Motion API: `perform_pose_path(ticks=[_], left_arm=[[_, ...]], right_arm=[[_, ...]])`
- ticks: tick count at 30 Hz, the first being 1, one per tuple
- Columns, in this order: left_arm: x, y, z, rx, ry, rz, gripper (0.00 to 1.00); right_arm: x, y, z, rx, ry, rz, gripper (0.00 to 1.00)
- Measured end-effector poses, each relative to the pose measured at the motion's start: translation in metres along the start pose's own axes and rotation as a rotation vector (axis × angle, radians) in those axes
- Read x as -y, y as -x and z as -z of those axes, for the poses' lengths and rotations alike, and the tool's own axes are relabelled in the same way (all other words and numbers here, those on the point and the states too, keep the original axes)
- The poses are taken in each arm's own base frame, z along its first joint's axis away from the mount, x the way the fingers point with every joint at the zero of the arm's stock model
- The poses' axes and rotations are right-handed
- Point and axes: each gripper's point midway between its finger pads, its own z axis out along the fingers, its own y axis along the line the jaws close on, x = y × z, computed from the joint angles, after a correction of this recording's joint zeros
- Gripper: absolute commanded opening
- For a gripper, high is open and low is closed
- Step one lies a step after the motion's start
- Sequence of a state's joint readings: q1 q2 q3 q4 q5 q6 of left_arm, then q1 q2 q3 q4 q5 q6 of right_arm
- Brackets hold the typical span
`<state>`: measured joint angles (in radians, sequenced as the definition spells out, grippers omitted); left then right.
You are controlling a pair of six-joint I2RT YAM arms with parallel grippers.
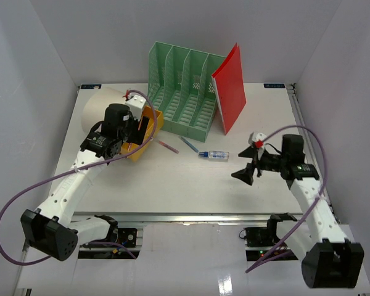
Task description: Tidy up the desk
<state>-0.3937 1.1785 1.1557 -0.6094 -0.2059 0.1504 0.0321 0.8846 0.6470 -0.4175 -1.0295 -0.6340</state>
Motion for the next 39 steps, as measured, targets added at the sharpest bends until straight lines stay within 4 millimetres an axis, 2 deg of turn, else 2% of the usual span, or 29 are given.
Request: perform_pose_path(ticks=[2, 4, 9, 11, 15, 18, 21, 24, 29, 33, 39], left_arm=[[0.004, 0.007, 0.009, 0.028, -0.026, 0.053, 0.98], [0.010, 0.019, 0.029, 0.092, -0.068, 0.132, 0.98], [0.017, 0.051, 0.111, 0.350, -0.199, 0.319, 0.98], [0.022, 0.046, 0.145, 0.441, -0.257, 0.394, 0.98], [0.032, 0.022, 0.184, 0.515, -0.344, 0.506, 0.98], [0.039, 0.006, 0.195, 0.505, -0.386, 0.581, 0.98], [0.044, -0.009, 0.199, 0.476, -0.408, 0.644, 0.98], [0.047, -0.021, 0.204, 0.460, -0.419, 0.692, 0.98], [0.047, -0.033, 0.217, 0.472, -0.435, 0.747, 0.98], [0.048, -0.037, 0.223, 0.480, -0.447, 0.776, 0.98], [0.051, -0.044, 0.218, 0.449, -0.449, 0.796, 0.98]], right_arm=[[0.003, -0.001, -0.018, -0.072, 0.036, -0.008, 0.96], [0.011, -0.001, -0.040, -0.164, 0.048, -0.002, 0.96], [0.035, 0.003, -0.102, -0.357, 0.001, 0.021, 0.98], [0.050, 0.004, -0.133, -0.408, -0.029, 0.009, 0.98], [0.075, -0.011, -0.181, -0.504, -0.133, -0.043, 0.98], [0.090, -0.024, -0.208, -0.553, -0.195, -0.094, 0.98], [0.101, -0.034, -0.225, -0.576, -0.230, -0.147, 0.96], [0.107, -0.040, -0.236, -0.589, -0.252, -0.189, 0.87], [0.114, -0.050, -0.248, -0.607, -0.278, -0.223, 0.68], [0.115, -0.066, -0.250, -0.643, -0.290, -0.231, 0.56], [0.115, -0.077, -0.251, -0.672, -0.313, -0.208, 0.43]])
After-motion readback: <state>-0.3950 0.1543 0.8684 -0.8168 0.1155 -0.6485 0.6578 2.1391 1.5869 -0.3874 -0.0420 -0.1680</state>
